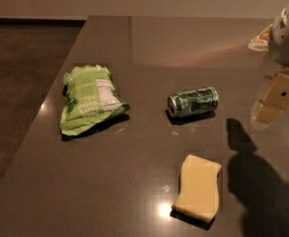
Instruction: Place green can upright
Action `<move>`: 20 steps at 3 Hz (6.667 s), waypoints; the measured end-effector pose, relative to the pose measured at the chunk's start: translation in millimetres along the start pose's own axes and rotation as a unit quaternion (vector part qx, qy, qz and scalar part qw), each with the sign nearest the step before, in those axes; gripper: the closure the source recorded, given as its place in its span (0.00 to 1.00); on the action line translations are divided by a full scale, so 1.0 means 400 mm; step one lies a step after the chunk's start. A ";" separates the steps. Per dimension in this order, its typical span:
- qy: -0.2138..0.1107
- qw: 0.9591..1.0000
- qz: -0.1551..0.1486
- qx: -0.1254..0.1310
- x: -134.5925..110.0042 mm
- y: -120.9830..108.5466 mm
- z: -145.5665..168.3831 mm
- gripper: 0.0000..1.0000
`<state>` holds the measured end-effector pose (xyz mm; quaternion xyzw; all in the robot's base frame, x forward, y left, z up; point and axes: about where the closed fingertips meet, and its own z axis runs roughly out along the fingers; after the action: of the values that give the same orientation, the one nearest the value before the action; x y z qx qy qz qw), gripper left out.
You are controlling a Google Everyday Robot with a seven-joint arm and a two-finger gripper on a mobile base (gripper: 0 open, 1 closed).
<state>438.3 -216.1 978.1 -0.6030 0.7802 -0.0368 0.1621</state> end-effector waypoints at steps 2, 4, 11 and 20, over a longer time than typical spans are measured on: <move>0.004 1.000 -0.025 -0.003 -0.029 -0.004 0.017 0.00; 0.008 0.991 -0.111 -0.070 -0.120 -0.040 0.171 0.00; 0.039 0.973 -0.179 -0.143 -0.239 -0.056 0.372 0.64; -0.506 0.815 0.281 0.030 -0.230 -0.268 0.227 1.00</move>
Offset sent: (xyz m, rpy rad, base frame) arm 0.0136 0.0247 -0.0148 -0.0467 0.0276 0.1058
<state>585.2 -145.0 938.6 -0.2859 0.7222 0.2970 0.5554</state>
